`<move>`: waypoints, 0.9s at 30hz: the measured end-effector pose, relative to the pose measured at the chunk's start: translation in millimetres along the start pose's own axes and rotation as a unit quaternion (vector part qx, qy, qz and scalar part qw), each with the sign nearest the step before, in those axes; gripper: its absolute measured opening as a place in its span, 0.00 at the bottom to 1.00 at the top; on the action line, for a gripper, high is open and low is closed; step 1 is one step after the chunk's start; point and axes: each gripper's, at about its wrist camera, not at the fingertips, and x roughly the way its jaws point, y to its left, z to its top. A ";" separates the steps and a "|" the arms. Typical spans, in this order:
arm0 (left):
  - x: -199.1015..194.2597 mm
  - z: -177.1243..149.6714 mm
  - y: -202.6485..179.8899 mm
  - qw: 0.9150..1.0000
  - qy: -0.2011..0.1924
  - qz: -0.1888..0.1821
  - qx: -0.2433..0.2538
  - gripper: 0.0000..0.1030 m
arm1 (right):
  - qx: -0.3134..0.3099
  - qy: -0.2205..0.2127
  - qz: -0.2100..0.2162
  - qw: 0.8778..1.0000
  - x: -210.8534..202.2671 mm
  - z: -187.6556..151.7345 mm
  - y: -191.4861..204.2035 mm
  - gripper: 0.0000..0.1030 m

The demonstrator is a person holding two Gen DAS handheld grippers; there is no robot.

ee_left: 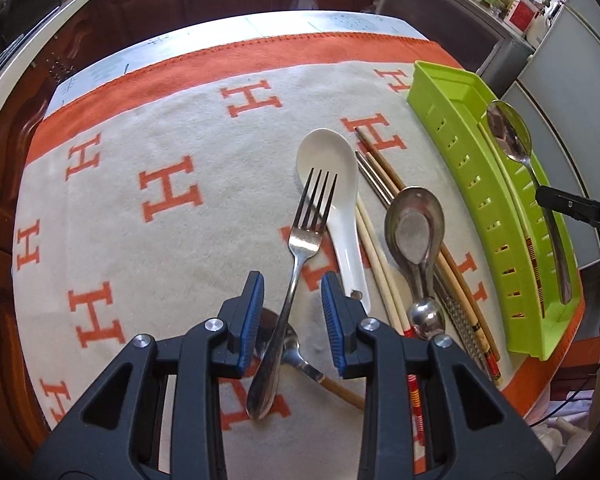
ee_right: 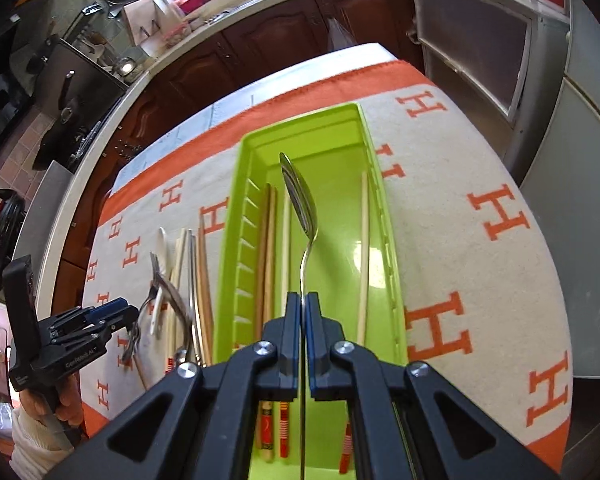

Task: Organize utensils
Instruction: 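Lower the steel spoon into the green tray with the right tool while left tool moves to the fork, then grasp the steel fork by its handle with the left tool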

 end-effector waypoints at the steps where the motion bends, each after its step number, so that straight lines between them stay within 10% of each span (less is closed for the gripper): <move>1: 2.7 0.9 0.2 1.000 0.004 0.003 0.002 0.26 | 0.001 0.004 -0.002 1.000 3.3 0.7 -0.7 0.02; 18: 20.5 -3.2 -21.0 0.997 0.018 0.048 0.062 0.05 | -0.052 -0.023 -0.006 0.998 -9.2 -9.3 18.4 0.06; 27: 15.6 -10.3 -17.3 0.998 0.016 0.063 0.010 0.02 | -0.069 -0.010 0.009 0.998 -7.3 -20.6 33.4 0.06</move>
